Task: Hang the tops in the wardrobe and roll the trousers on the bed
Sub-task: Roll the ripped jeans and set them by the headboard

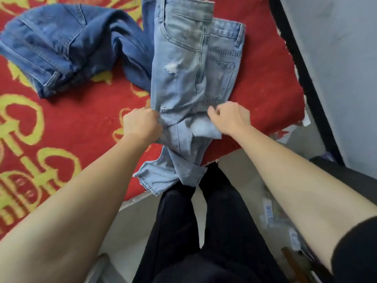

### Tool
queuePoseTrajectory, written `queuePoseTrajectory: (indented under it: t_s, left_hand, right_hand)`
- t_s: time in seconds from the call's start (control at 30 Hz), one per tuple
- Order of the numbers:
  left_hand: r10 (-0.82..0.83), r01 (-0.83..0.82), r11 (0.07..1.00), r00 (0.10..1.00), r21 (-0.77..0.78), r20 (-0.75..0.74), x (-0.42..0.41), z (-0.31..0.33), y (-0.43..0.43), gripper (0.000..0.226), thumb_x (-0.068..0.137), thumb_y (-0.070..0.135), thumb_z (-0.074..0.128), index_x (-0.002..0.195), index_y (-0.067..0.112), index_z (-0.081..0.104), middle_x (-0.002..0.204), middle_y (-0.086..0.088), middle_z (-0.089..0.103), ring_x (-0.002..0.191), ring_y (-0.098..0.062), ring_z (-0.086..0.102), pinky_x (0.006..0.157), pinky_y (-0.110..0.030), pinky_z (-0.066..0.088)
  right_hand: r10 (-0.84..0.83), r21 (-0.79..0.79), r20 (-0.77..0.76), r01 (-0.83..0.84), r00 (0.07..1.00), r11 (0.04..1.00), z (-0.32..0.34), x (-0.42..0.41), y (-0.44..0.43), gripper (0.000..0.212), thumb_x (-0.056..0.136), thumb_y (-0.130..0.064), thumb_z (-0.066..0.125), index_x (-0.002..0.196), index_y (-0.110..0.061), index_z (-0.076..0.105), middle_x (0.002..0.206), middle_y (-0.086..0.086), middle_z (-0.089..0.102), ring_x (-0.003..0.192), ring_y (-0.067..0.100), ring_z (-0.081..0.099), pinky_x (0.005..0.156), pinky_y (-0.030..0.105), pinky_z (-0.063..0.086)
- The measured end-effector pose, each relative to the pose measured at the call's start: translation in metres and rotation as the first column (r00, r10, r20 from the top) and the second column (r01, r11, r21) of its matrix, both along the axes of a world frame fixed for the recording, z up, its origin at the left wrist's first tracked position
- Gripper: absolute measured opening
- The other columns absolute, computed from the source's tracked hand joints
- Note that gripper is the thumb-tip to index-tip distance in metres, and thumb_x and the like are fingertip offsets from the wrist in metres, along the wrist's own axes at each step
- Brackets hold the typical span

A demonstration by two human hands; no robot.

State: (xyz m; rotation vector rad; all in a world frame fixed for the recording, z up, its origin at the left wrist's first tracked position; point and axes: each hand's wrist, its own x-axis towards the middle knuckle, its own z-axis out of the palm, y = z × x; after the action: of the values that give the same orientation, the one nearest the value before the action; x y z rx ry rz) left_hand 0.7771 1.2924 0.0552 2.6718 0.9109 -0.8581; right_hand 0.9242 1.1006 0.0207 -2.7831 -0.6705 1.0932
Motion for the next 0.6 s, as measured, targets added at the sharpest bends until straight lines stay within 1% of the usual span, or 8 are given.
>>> queuePoseTrajectory:
  t_s: [0.1,0.17,0.2,0.3,0.4,0.43,0.5,0.6]
  left_hand:
    - [0.036,-0.036,0.999,0.977,0.005,-0.209,0.003,-0.006,0.005,0.032,0.081,0.024,0.053,0.106,0.011,0.067,0.111,-0.016,0.068,0.104,-0.038,0.062,0.078,-0.037,0.043]
    - [0.067,-0.058,0.997,0.969,0.046,-0.236,0.012,-0.009,0.008,0.042,0.085,0.029,0.05,0.117,0.006,0.063,0.123,-0.017,0.059,0.116,-0.038,0.051,0.089,-0.043,0.04]
    - [0.093,-0.081,0.994,0.982,0.079,-0.167,0.017,-0.009,0.009,0.046,0.086,0.031,0.048,0.118,0.002,0.062,0.124,-0.019,0.055,0.117,-0.038,0.048,0.091,-0.045,0.039]
    - [0.151,-0.199,0.971,0.943,0.136,0.295,0.037,-0.001,0.004,0.042,0.083,0.034,0.043,0.105,0.002,0.059,0.116,-0.023,0.053,0.108,-0.041,0.049,0.083,-0.049,0.042]
    - [0.044,-0.154,0.976,0.831,0.153,0.554,0.064,0.002,0.001,0.047,0.085,0.039,0.046,0.118,0.006,0.055,0.131,-0.019,0.05,0.112,-0.039,0.049,0.082,-0.045,0.041]
    - [-0.002,-0.097,0.984,0.835,0.151,0.55,0.073,0.003,0.001,0.055,0.088,0.045,0.045,0.13,0.01,0.052,0.141,-0.016,0.045,0.118,-0.037,0.047,0.086,-0.043,0.039]
    - [-0.104,0.035,0.987,0.886,0.158,0.452,0.088,0.002,0.003,0.072,0.09,0.058,0.044,0.149,0.019,0.034,0.148,-0.009,0.041,0.126,-0.035,0.043,0.094,-0.045,0.038]
    - [-0.164,0.131,0.984,0.924,0.118,0.344,0.098,0.002,0.008,0.081,0.089,0.033,0.059,0.156,0.026,0.014,0.128,-0.012,0.053,0.115,-0.038,0.048,0.089,-0.051,0.041]
  right_hand:
    - [-0.161,0.168,0.192,0.129,0.968,0.977,0.004,0.028,0.016,0.034,0.096,-0.045,0.047,0.116,-0.019,0.058,0.124,0.011,0.051,0.113,0.035,0.055,0.089,0.043,0.046]
    - [-0.204,0.221,0.228,0.153,0.952,0.963,0.002,0.052,0.031,0.049,0.096,-0.04,0.05,0.14,-0.017,0.043,0.144,0.012,0.038,0.129,0.033,0.044,0.1,0.042,0.041]
    - [-0.215,0.225,0.233,0.162,0.949,0.961,0.002,0.063,0.039,0.058,0.097,-0.039,0.049,0.148,-0.016,0.034,0.153,0.013,0.029,0.138,0.033,0.036,0.106,0.041,0.037]
    - [-0.202,0.224,0.213,0.153,0.956,0.962,-0.001,0.089,0.059,0.072,0.1,-0.041,0.046,0.158,-0.015,0.011,0.164,0.016,0.005,0.148,0.034,0.018,0.116,0.041,0.027]
    - [-0.132,0.204,0.068,0.116,0.989,0.972,-0.005,0.095,0.069,0.083,0.098,-0.04,0.051,0.159,-0.022,-0.002,0.165,0.016,-0.008,0.145,0.039,0.027,0.111,0.042,0.034]
    - [-0.062,0.179,0.032,0.056,0.998,0.982,-0.007,0.092,0.069,0.089,0.096,-0.036,0.056,0.159,-0.024,-0.006,0.165,0.016,-0.005,0.14,0.041,0.036,0.105,0.041,0.039]
    - [0.136,0.146,0.004,-0.135,0.991,0.98,-0.01,0.08,0.068,0.099,0.09,-0.023,0.064,0.158,-0.025,-0.008,0.162,0.018,0.018,0.127,0.044,0.05,0.093,0.042,0.044]
    - [0.18,0.173,-0.036,-0.171,0.983,0.97,-0.012,0.064,0.064,0.105,0.08,-0.014,0.068,0.158,-0.015,-0.002,0.136,0.022,0.049,0.112,0.042,0.057,0.077,0.037,0.041]
